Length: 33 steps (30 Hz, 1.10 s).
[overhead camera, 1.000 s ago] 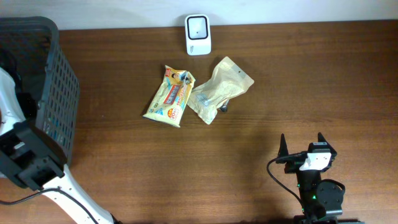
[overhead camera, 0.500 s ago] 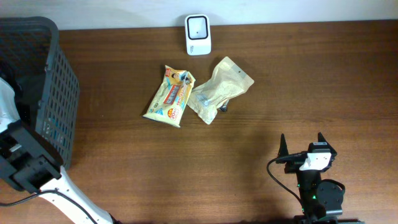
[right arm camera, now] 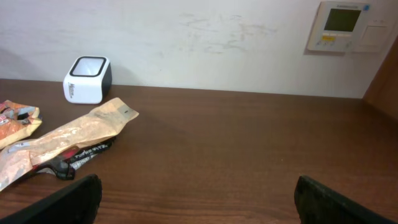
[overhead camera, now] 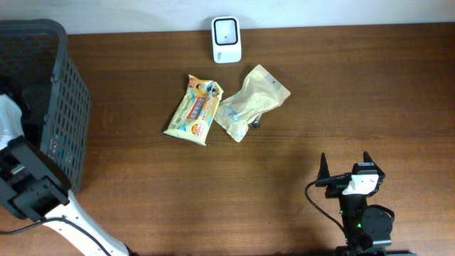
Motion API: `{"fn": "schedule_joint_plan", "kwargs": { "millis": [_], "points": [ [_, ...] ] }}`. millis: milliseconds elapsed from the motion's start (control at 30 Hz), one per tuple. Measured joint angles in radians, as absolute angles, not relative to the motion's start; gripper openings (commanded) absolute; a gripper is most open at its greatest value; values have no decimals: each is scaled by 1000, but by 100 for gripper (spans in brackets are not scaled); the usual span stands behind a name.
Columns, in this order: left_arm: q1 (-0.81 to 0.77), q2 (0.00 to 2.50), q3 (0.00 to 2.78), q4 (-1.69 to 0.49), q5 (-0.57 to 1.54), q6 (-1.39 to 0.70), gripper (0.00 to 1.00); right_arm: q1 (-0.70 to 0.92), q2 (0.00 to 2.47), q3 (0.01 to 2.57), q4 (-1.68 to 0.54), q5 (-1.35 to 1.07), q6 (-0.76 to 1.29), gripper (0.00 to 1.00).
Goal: Scan the item barcode
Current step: 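Return the left gripper into the basket and grasp the orange tissue pack, then carry the orange tissue pack to the table and release it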
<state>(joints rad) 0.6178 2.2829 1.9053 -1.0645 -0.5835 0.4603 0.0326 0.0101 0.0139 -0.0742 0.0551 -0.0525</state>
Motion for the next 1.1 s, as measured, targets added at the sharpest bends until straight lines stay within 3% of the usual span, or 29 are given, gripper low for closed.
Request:
{"fn": "schedule_joint_plan", "kwargs": {
  "millis": [200,500,1100],
  "points": [
    [619,2283,1905,-1064,-524,464,47,33,10,14,-75,56,-52,98],
    [614,2283,1903,-951,-664,468,50,33,10,14,-75,55,-52,99],
    [658,2283,1896,-927,-504,469,42,33,10,14,-75,56,-52,98]
  ]
}}
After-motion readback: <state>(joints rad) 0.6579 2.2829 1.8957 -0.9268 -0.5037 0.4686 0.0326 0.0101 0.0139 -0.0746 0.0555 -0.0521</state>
